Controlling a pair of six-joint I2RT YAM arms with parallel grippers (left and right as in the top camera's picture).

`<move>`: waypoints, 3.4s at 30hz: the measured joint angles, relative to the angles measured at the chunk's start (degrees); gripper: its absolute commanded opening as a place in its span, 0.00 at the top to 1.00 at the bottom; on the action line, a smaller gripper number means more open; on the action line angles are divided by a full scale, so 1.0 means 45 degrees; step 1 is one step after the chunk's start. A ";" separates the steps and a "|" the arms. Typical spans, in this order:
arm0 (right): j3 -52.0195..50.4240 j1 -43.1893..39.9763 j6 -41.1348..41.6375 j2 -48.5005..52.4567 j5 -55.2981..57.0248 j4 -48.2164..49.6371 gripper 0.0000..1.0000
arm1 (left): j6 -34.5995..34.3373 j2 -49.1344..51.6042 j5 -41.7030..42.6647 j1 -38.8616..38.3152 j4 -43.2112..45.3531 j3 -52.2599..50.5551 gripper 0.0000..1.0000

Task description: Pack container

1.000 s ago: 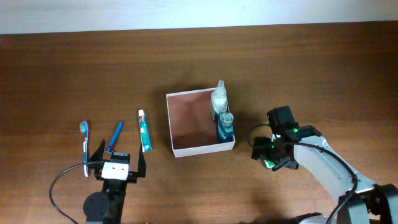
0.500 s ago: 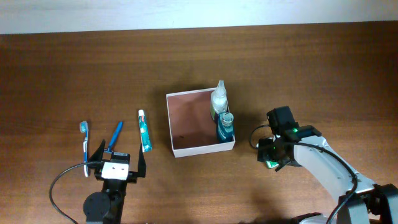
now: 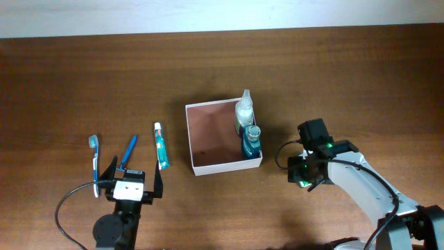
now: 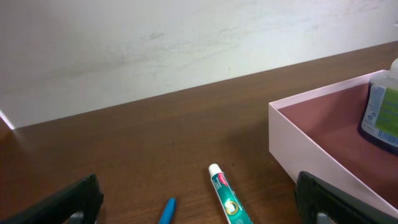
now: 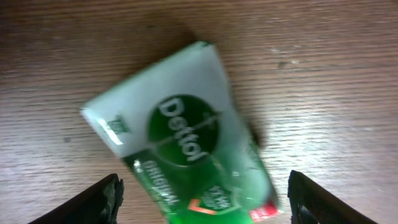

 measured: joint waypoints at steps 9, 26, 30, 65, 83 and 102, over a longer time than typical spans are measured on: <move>-0.0141 0.0000 -0.0233 0.0000 -0.0559 0.0826 0.25 | 0.0000 0.0000 0.0000 0.0000 0.0005 0.0000 0.01; -0.1185 -0.0612 -0.0029 -0.0068 -0.0214 0.2234 0.34 | 0.0000 0.0000 0.0000 0.0000 0.0000 0.0000 0.00; -0.1200 -0.1496 0.0058 -0.0068 -0.0209 0.2385 0.35 | 0.0000 0.0000 0.0000 0.0000 0.0000 0.0000 0.01; 0.1588 -0.2322 0.0107 -0.0083 -0.0379 -0.0821 0.78 | 0.0000 0.0000 0.0000 0.0000 0.0000 0.0000 0.01; 0.3415 -0.2322 0.0112 -0.0092 -0.0413 -0.2278 0.78 | 0.0000 0.0000 0.0000 0.0000 0.0000 0.0000 0.01; 0.0597 -0.2322 0.0107 0.0151 -0.0413 0.0602 0.41 | 0.0000 0.0000 0.0000 0.0000 0.0000 0.0000 0.01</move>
